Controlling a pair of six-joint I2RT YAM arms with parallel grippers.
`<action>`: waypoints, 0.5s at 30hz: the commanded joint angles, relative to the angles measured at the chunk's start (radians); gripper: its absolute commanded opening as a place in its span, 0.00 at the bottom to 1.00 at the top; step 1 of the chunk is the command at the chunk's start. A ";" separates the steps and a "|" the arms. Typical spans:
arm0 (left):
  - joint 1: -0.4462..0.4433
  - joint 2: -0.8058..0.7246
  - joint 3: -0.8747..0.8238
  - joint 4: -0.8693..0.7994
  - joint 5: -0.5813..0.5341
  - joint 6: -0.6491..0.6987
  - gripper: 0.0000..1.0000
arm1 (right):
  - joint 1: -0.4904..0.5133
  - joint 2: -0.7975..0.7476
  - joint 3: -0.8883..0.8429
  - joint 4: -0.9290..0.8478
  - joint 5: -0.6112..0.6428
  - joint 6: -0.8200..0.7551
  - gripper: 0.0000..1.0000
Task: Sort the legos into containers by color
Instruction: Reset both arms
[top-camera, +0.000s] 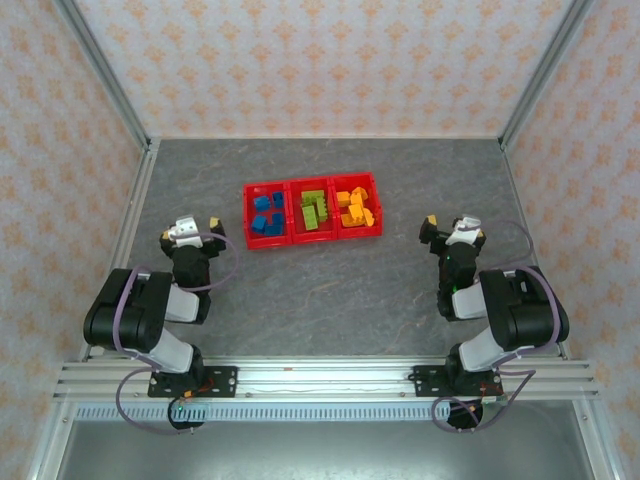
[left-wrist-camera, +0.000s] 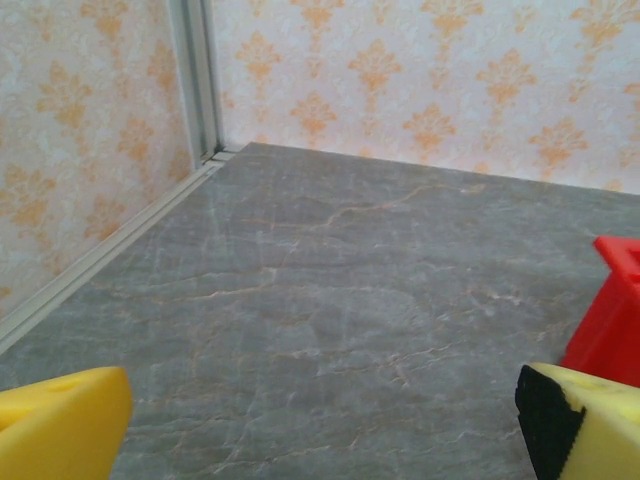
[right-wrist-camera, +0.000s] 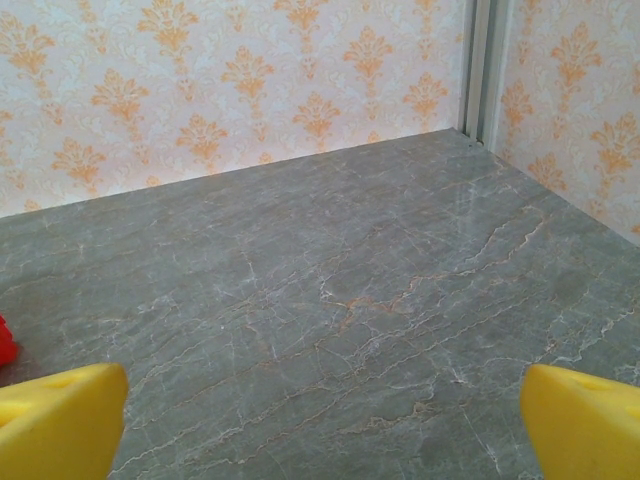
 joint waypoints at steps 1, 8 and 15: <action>0.006 0.015 0.009 0.077 0.039 -0.017 0.99 | -0.010 -0.007 0.017 -0.007 -0.008 0.009 1.00; -0.005 0.003 0.016 0.042 0.013 -0.014 0.99 | -0.013 -0.007 0.017 -0.009 -0.013 0.012 1.00; -0.017 0.006 0.012 0.053 -0.011 -0.006 0.99 | -0.043 0.002 0.043 -0.051 -0.078 0.023 1.00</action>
